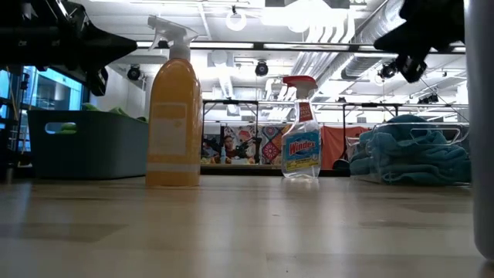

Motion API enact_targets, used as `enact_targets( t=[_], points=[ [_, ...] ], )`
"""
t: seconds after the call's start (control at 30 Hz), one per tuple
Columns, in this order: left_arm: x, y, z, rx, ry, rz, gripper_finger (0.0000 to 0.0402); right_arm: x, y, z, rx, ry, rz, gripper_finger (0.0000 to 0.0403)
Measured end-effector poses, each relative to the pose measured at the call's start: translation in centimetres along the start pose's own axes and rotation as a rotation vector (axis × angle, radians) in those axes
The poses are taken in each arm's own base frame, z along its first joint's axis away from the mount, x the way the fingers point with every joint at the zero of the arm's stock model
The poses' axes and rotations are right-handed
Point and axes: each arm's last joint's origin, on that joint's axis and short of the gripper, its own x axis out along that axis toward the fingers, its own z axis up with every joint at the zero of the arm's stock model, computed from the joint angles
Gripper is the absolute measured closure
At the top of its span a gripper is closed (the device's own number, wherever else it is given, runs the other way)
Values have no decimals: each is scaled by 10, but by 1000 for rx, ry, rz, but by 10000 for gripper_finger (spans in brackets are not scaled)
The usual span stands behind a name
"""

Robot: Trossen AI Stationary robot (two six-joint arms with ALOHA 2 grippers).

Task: Sort microfiber towel by color & place in baskets
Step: Return to Home Position

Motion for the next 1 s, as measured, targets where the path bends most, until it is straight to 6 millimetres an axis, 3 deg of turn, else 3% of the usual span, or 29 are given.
enact_targets(
  t=[0.37, 0.7, 1.0],
  points=[
    [0, 0, 0, 0, 0, 0, 401, -17, -12, -29, -114, -144, 151, 403],
    [0, 0, 0, 0, -1, 0, 401, -11, -27, -64, -120, -269, 247, 403],
    [0, 0, 0, 1, 1, 0, 401, -10, -31, -70, -239, -223, 175, 403]
  ],
)
